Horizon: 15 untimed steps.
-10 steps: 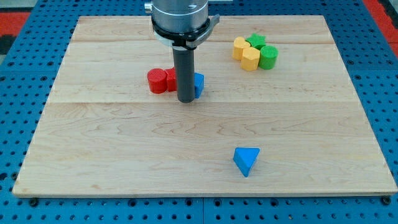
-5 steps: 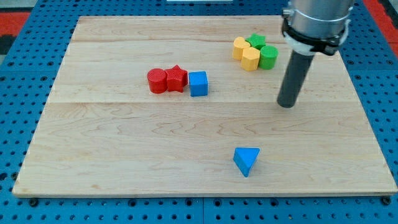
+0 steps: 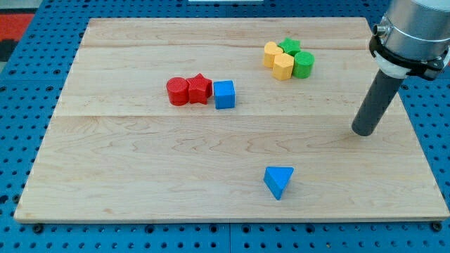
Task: Move the group of blocks a bit left
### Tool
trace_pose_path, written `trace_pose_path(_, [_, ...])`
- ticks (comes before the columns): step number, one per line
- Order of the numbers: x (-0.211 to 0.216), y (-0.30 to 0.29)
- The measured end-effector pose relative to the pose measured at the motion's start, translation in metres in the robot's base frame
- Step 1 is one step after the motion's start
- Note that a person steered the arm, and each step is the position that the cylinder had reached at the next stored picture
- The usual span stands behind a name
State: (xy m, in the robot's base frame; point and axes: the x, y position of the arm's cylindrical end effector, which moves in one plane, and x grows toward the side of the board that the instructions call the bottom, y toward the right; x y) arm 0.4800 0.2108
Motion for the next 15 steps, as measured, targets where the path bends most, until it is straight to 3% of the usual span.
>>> trace_pose_path(6, [0.013, 0.010])
trace_pose_path(8, [0.013, -0.039])
trace_pose_path(9, [0.001, -0.056])
trace_pose_path(10, [-0.048, 0.021])
trace_pose_path(12, [-0.150, 0.037])
trace_pose_path(13, [-0.174, 0.021])
trace_pose_path(15, [-0.168, -0.069])
